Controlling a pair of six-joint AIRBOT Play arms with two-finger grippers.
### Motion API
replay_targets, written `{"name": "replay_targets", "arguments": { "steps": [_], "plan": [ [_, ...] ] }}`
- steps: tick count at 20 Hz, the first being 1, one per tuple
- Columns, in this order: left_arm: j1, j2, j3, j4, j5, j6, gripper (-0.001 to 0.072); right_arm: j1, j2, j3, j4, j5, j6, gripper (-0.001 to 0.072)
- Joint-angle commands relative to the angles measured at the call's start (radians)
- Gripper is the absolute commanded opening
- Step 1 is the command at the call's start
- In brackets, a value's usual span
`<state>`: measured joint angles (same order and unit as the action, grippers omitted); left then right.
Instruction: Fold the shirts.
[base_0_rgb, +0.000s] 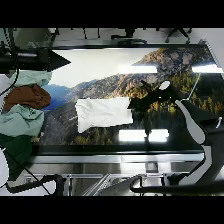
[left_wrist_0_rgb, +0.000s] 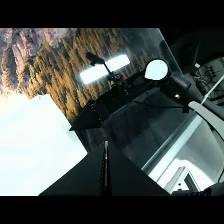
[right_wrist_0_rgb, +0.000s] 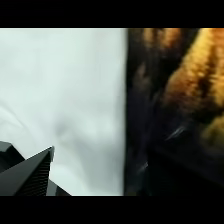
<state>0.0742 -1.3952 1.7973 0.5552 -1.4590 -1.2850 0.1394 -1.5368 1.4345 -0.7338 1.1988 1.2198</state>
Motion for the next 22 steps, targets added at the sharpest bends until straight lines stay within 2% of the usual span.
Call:
{"name": "replay_targets", "arguments": {
  "steps": [1,2,3,4,5,6,9,12,17,22],
  "plan": [
    [0.001,0.000,0.001,0.000,0.000,0.002,0.0012,0.054,-0.045,-0.004,0.117,-0.061,-0.072,0.0640],
    [0.001,0.000,0.001,0.000,0.000,0.003,0.0012,0.056,-0.045,-0.002,0.153,-0.067,-0.088,0.0635],
    [0.001,0.000,0.001,0.000,0.000,0.003,0.0012,0.055,-0.045,0.004,0.194,-0.066,-0.112,0.0463],
    [0.001,0.000,0.001,0.000,0.000,0.003,0.0012,0.054,-0.043,0.011,0.223,-0.066,-0.130,0.0224],
    [0.001,0.000,0.001,0.000,0.000,0.003,0.0012,0.050,-0.040,0.022,0.238,-0.068,-0.137,0.0067],
    [0.001,0.000,0.001,0.000,0.000,0.003,0.0012,0.044,-0.038,0.036,0.238,-0.074,-0.136,0.0023],
    [0.001,0.000,0.001,0.000,-0.008,0.003,0.0012,-0.045,0.017,0.082,0.238,-0.083,-0.128,0.0023],
    [0.001,0.000,0.001,0.000,-0.015,0.011,0.0012,-0.244,0.144,0.084,0.208,-0.094,-0.069,0.0022],
    [0.000,0.000,0.001,0.001,-0.016,0.031,0.0012,-0.661,0.334,0.077,-0.076,-0.052,0.109,0.0021],
    [-0.001,0.000,0.001,0.001,-0.015,0.040,0.0012,-0.949,0.372,-0.018,-0.208,0.094,0.135,0.0021]
  ]
}}
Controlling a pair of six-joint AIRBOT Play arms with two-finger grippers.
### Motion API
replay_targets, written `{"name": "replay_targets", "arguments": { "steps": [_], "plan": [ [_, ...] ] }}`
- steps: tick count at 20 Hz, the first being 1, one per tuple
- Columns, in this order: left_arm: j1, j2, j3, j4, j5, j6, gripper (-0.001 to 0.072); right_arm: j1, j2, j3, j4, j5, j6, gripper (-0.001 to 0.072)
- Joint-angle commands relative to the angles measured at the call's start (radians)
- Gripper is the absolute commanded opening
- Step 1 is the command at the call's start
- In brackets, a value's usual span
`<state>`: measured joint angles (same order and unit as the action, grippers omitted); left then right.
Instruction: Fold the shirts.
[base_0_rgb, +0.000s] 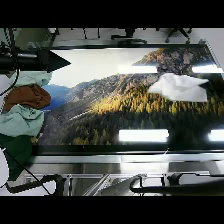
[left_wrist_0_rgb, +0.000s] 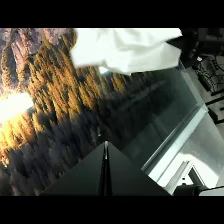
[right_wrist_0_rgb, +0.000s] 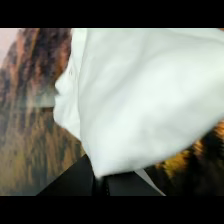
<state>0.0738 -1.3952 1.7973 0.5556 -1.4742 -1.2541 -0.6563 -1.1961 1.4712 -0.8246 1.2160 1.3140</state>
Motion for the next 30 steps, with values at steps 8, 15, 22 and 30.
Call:
{"name": "replay_targets", "arguments": {
  "steps": [8,15,22,30],
  "plan": [
    [-0.002,0.000,0.001,0.000,-0.001,0.016,0.0012,-0.190,0.279,-0.608,-0.401,-0.079,0.336,0.0022],
    [-0.001,0.000,0.001,0.001,-0.054,0.016,0.0012,-0.191,0.333,-0.619,-0.640,0.059,0.329,0.0663],
    [0.029,0.018,0.013,0.003,-0.055,0.017,0.0011,-0.100,0.454,-0.383,-0.294,0.070,0.207,0.0024],
    [0.032,0.414,-0.732,0.086,0.074,0.126,0.0011,0.341,0.580,-0.526,-0.237,-0.003,0.168,0.0023]
  ]
}}
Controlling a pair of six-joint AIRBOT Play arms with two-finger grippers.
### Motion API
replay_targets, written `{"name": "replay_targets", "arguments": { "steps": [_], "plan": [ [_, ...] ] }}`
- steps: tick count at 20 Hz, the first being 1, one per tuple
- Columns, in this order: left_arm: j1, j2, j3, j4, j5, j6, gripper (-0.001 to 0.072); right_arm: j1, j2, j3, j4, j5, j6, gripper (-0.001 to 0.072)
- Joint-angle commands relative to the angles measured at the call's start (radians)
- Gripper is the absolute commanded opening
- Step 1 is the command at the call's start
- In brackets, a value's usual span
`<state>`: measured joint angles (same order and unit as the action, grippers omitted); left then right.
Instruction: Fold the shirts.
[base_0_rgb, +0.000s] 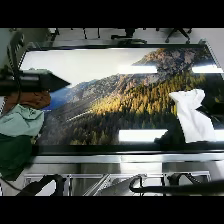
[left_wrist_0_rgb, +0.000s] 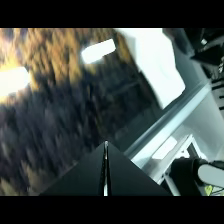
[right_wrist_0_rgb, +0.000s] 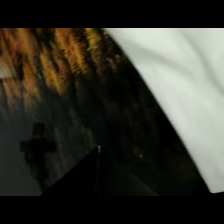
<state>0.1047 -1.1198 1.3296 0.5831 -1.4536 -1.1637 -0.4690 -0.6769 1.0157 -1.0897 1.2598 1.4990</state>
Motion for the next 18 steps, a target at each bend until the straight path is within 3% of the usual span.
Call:
{"name": "replay_targets", "arguments": {
  "steps": [1,7,18],
  "plan": [
    [0.001,0.182,-0.347,0.082,0.071,0.037,0.0011,0.203,0.094,-0.116,0.029,-0.071,0.006,0.0023],
    [0.014,0.363,-0.579,0.105,0.095,0.037,0.0012,0.315,0.145,-0.195,0.033,-0.107,0.008,0.0024],
    [0.014,0.499,-0.596,0.106,0.092,0.037,0.0012,0.315,0.144,-0.195,0.036,-0.080,0.008,0.0024]
  ]
}}
